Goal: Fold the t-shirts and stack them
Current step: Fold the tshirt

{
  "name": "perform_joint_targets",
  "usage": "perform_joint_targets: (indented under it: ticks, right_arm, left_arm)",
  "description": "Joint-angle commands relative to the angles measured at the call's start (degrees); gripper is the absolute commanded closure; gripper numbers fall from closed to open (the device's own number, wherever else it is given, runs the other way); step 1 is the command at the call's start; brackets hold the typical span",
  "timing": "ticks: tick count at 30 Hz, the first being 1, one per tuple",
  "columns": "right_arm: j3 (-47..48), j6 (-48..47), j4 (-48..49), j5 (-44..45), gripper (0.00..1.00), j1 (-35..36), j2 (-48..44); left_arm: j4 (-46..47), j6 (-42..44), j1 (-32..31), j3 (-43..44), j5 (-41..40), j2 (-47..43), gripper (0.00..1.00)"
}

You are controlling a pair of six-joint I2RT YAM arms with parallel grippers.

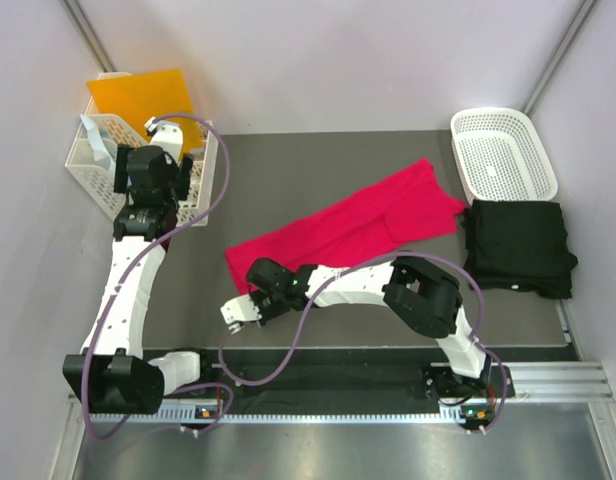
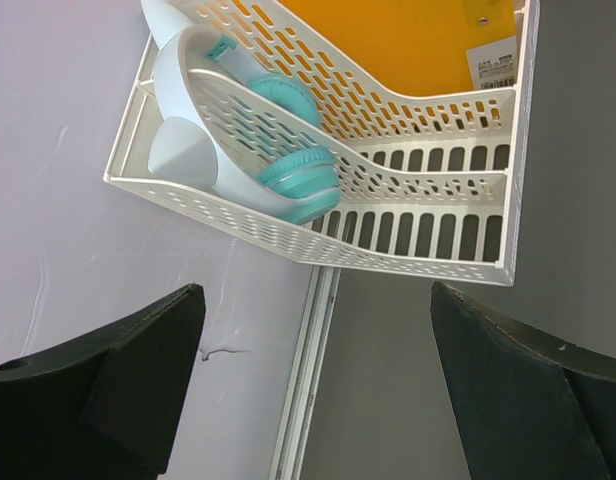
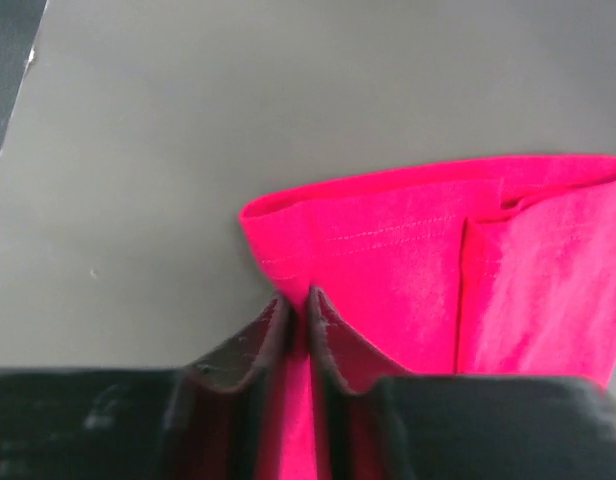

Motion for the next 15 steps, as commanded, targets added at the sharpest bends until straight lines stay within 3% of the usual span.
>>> perform_joint_targets:
  ticks: [1,9,15]
  right_arm:
    - [2.1,0.6,-2.9,-2.1,1.00,1.0,1.2]
    - [2.2,-0.1,-15.3,-8.8,1.00,1.2,-3.1]
    - [-3.1,3.6,-16.1,-10.1,1.00,2.2,-8.5]
  left_arm:
    - [4.3,1.2,0.2,-0.3,-0.4,-0.7,0.01]
    - [5.2,1.6,0.2,1.5,1.9,2.7,0.01]
    - [5.3,1.0,0.2,3.4,4.5,5.2,0.01]
